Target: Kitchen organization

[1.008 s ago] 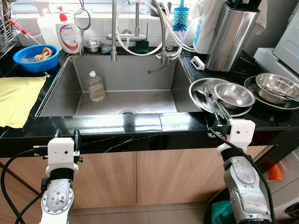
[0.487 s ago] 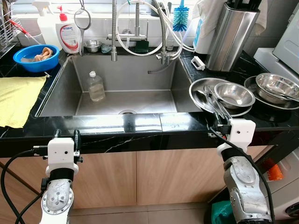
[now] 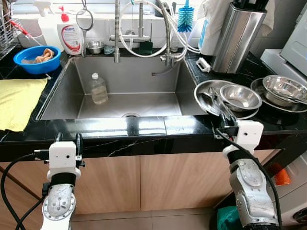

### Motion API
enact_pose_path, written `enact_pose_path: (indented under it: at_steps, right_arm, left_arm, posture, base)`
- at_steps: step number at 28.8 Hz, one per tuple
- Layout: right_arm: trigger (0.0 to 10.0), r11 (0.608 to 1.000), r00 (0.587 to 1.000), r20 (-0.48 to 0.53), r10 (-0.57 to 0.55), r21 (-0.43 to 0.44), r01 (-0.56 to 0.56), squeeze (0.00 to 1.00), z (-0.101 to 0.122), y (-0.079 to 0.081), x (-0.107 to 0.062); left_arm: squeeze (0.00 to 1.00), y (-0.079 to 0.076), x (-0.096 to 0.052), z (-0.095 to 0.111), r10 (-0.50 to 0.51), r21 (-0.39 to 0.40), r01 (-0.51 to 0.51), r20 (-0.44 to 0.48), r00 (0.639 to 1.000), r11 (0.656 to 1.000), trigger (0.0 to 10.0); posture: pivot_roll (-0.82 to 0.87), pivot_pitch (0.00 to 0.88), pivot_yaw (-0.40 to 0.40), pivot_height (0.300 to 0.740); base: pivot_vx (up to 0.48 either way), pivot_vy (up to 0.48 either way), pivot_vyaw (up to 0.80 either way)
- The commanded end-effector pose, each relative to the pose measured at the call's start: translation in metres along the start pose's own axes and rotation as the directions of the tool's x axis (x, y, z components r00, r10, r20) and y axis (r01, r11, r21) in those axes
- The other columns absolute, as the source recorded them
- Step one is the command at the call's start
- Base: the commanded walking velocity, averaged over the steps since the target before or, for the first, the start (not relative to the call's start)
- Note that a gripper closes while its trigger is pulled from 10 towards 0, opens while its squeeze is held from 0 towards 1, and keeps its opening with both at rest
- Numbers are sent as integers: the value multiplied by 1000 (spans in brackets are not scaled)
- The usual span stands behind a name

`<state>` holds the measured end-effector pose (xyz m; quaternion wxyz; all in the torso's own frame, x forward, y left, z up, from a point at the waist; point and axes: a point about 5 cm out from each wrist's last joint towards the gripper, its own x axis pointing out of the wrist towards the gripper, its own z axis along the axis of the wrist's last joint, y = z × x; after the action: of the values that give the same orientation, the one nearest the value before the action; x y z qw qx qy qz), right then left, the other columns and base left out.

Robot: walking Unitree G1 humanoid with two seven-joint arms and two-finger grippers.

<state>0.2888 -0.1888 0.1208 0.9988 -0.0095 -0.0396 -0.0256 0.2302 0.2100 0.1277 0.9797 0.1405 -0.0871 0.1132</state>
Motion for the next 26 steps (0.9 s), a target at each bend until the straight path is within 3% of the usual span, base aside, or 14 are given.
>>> enact_pose_path:
  at_steps: [1,2,4,5,6,7,8,9,18,19,20,21,26]
  right_arm:
    - [10000,1000,1000,-6,-19,-2,19,0,2,-3,1]
    - [10000,1000,1000,-10,-23,3,23,169,1,-4,0]
    - [10000,1000,1000,-12,-26,7,26,169,0,-4,0]
    - [10000,999,999,-14,-31,5,31,1000,0,-5,0]
    - [10000,999,999,-14,-37,2,37,1000,0,-6,0]
    - [10000,999,999,-15,-41,-2,41,659,0,-7,0]
    - [10000,999,999,-16,-42,-4,42,659,0,-7,1]
    - [10000,999,999,-17,-41,-5,41,0,0,-7,1]
    - [10000,999,999,-23,-37,-1,37,0,-1,-5,2]
    - [1804,999,999,-24,-32,6,32,0,-1,-5,2]
    - [1804,1000,999,-24,-30,8,30,0,-1,-5,2]
    - [0,1000,999,-23,-29,9,29,0,-1,-4,2]
    - [0,1000,999,-25,-22,15,23,0,-1,-3,2]
  left_arm:
    - [0,-1,-1,-1,-12,12,12,-1,1000,1000,10000]
    - [0,-1,-1,-1,-12,13,12,-2,1000,1000,10000]
    - [0,-1,-1,-1,-12,14,12,-3,1000,1000,10000]
    - [0,-1,-1,-1,-11,14,11,-3,1000,1000,10000]
    - [0,-1,-1,-1,-11,14,11,-2,1000,1000,10000]
    - [0,-1,-1,-1,-11,14,11,-2,1000,1000,10000]
    - [0,-1,-1,-1,-11,14,11,-2,1000,1000,10000]
    - [0,-1,-1,-1,-12,14,12,-2,1000,1000,10000]
    - [0,-1,-2,-1,-12,14,12,-2,1000,1000,10000]
    - [0,-1,-2,-1,-11,14,11,-3,1000,1000,10000]
    - [0,-1,-2,-1,-11,14,11,-3,1000,1000,10000]
    - [0,-1,-2,-1,-10,14,11,-3,1000,1000,10000]
    - [0,-1,-2,-1,-10,15,10,-3,1000,1000,10000]
  posture:
    - [-53,0,-64,740]
    - [-53,0,-64,740]
    - [-52,0,-63,740]
    - [-52,0,-63,740]
    - [-53,0,-63,740]
    - [-53,0,-63,740]
    - [-53,0,-63,740]
    - [-53,0,-63,740]
    - [-51,0,-65,740]
    - [-51,0,-65,740]
    - [-51,0,-65,740]
    - [-51,0,-65,740]
    - [-51,0,-65,740]
  base:
    - [0,0,0]
    - [0,0,0]
    - [0,0,0]
    - [0,0,0]
    - [0,0,0]
    - [0,0,0]
    - [0,0,0]
    - [0,0,0]
    - [0,0,0]
    - [0,0,0]
    - [0,0,0]
    - [0,0,0]
    - [0,0,0]
